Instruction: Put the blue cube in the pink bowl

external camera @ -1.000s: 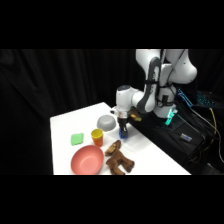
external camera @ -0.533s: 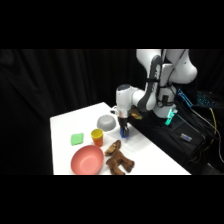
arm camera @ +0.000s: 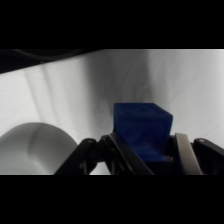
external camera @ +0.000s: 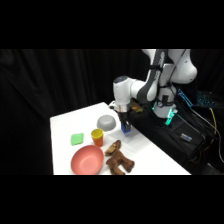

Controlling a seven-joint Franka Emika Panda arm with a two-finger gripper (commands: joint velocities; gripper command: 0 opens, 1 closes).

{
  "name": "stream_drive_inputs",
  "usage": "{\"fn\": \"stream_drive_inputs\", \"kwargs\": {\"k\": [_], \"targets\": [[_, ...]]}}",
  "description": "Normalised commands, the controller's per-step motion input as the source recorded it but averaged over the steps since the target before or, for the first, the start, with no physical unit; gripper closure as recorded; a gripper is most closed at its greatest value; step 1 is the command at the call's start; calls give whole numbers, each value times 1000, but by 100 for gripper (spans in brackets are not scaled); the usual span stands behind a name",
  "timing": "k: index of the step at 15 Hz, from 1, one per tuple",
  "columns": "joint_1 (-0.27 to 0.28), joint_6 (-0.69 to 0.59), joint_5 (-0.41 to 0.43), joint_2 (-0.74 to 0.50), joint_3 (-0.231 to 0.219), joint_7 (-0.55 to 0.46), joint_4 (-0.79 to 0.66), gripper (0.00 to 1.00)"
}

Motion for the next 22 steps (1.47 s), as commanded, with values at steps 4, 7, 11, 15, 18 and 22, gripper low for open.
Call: {"fn": "stream_drive_inputs", "kwargs": {"k": [4, 7, 11, 15, 18, 22], "targets": [[-78, -357, -207, -358, 47, -53, 8, 72], [-85, -309, -204, -386, 74, -27, -27, 72], [-78, -310, -152, -347, 114, -54, 24, 72], [-52, -290, -107, -175, 127, -86, 176, 72], [-46, -238, -66, 3, 81, -160, 304, 72], [-53, -217, -38, 93, 44, -192, 360, 72]]}}
